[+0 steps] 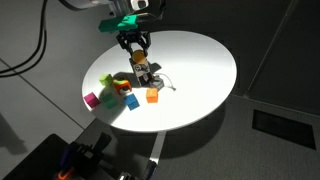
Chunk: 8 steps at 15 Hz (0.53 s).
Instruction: Put the apple on top of the square plush toy at the top of the stack
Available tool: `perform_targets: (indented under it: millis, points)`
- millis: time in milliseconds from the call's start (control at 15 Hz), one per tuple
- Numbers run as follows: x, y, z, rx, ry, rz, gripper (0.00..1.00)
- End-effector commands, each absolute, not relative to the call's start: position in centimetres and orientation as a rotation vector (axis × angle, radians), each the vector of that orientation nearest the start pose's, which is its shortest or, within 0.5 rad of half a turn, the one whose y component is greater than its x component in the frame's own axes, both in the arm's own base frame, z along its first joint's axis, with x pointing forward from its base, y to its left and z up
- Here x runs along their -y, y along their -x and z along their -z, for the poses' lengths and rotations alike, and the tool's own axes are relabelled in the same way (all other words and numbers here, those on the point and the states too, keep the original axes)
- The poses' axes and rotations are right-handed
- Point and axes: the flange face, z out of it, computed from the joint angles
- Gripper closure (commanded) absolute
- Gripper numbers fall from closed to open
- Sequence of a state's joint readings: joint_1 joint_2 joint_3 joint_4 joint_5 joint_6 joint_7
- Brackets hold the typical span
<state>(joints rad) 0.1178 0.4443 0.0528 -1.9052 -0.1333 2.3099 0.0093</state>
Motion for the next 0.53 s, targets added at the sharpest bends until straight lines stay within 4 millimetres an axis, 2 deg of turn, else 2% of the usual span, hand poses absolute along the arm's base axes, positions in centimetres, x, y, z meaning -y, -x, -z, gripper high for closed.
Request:
perform_targets:
  millis: [0,200,467]
  points:
    - [-11.4,-63.2,-27.6,0.421,3.195,-0.055,0.56]
    - [-12.5,-64.1,-28.0,0.428,3.199,-0.064,0.56]
    - [-14.1,-65.0,-27.3,0.444,3.203,-0.092,0.56]
